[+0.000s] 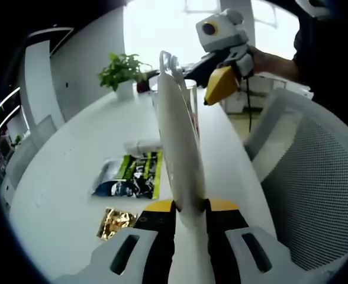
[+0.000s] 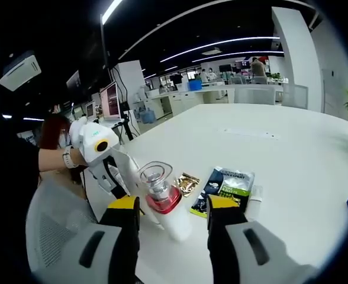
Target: Arrange the skincare products in the storage area until every visible bottle or jar stands upright without overlapping.
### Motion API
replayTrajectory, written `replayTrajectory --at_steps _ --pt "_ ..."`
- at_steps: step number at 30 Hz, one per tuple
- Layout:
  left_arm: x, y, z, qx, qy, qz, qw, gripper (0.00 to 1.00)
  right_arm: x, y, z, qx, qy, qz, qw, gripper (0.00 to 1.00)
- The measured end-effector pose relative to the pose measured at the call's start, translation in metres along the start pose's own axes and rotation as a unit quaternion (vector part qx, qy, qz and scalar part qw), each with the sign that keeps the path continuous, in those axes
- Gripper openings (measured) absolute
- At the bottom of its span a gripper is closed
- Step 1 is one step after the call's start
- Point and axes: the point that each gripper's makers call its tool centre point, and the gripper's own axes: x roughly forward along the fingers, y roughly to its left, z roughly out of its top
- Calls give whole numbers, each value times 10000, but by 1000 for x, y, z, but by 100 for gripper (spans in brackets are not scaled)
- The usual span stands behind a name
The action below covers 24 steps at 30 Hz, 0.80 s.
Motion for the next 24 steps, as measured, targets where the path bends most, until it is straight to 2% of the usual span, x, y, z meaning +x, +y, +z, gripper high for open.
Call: replayTrajectory --at_steps 20,24 --pt "4 0 2 51 -12 -38 10000 17 -2 -3 -4 40 13 -27 10000 45" --pt "3 1 8 -171 -188 -41 9997 17 -3 -4 -3 41 4 -33 10000 45"
